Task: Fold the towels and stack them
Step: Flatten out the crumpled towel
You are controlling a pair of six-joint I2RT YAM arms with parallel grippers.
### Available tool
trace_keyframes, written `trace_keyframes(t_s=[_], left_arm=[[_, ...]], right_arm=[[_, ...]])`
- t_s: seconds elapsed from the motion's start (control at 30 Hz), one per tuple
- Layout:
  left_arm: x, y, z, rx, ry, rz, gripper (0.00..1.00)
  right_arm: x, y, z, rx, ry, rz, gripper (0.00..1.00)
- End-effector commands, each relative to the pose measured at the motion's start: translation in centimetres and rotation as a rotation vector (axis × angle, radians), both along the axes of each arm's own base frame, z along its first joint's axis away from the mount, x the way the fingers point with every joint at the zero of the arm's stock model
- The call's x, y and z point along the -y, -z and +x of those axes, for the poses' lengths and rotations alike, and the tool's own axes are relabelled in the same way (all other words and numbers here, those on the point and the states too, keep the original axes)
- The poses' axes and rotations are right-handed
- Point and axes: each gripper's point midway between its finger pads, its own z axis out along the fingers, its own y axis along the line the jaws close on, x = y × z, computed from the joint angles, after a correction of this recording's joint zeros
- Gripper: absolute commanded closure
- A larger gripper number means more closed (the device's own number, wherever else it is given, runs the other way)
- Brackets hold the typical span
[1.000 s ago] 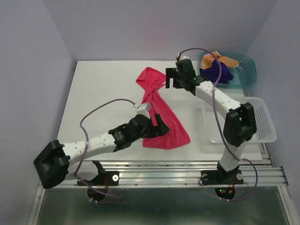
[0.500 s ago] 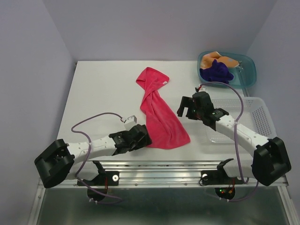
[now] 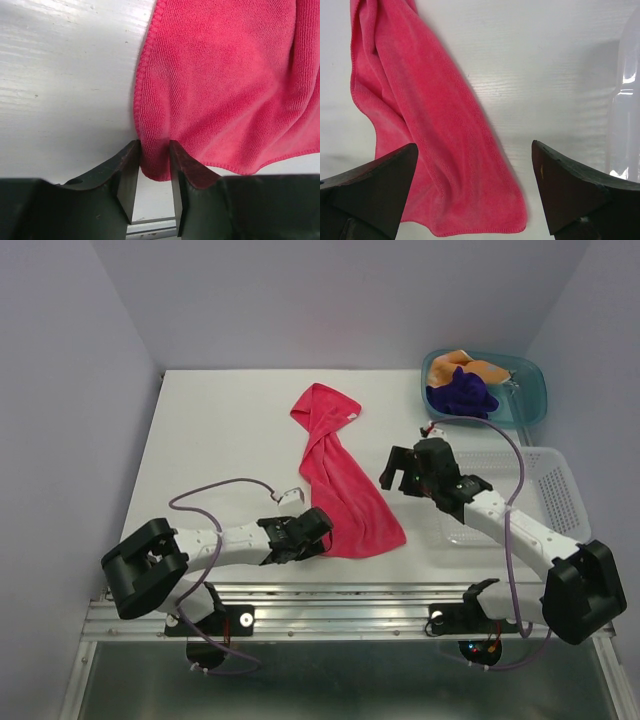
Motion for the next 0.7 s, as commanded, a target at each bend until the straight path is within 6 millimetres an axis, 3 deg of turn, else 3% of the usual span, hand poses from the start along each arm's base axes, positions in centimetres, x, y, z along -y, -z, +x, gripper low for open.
trace_keyframes(t_s=[0.0, 0.03, 0.07, 0.13, 0.23, 0.33, 0.4, 0.43, 0.57, 0.67], left_arm=[[-3.4, 2.5, -1.9, -0.077, -0.05, 0.2, 0.61], [-3.4, 2.6, -1.8, -0.079, -0.05, 0.213, 0.68], [-3.2, 2.7, -1.6, -0.08, -0.052, 0.227, 0.84], [-2.7, 2.5, -1.0, -0.066, -0.062, 0.232, 1.0], [-2.0, 1.2, 0.1, -0.011, -0.051, 0.225, 1.0], [-0.7, -2.6, 2.5, 0.116, -0.035, 0.191, 1.0], [0.6, -6.5, 4.1, 0.21, -0.033, 0.127, 1.0], [1.0, -9.4, 5.1, 0.285, -0.029, 0.103, 1.0], [1.3, -15.1, 6.8, 0.439, -0.026, 0.042, 1.0], [1.4, -17.7, 7.4, 0.494, -0.038, -0.016, 1.0]], right_arm=[[0.1, -1.3, 0.3, 0.068, 0.02, 0.029, 0.0], [0.1, -1.4, 0.2, 0.073, 0.018, 0.033, 0.0], [0.2, -1.7, 0.1, 0.08, 0.017, 0.034, 0.0], [0.3, -1.9, 0.0, 0.086, 0.021, 0.037, 0.0], [0.5, -2.1, -0.6, 0.083, 0.007, 0.028, 0.0], [0.3, -2.5, -1.3, 0.081, -0.023, 0.007, 0.0], [-0.3, -2.4, -2.3, 0.07, -0.046, -0.023, 0.0], [-1.1, -2.1, -3.3, 0.055, -0.079, -0.04, 0.0], [-2.4, -0.5, -5.7, 0.017, -0.102, -0.097, 0.0], [-2.7, 1.2, -7.9, -0.025, -0.098, -0.158, 0.0]])
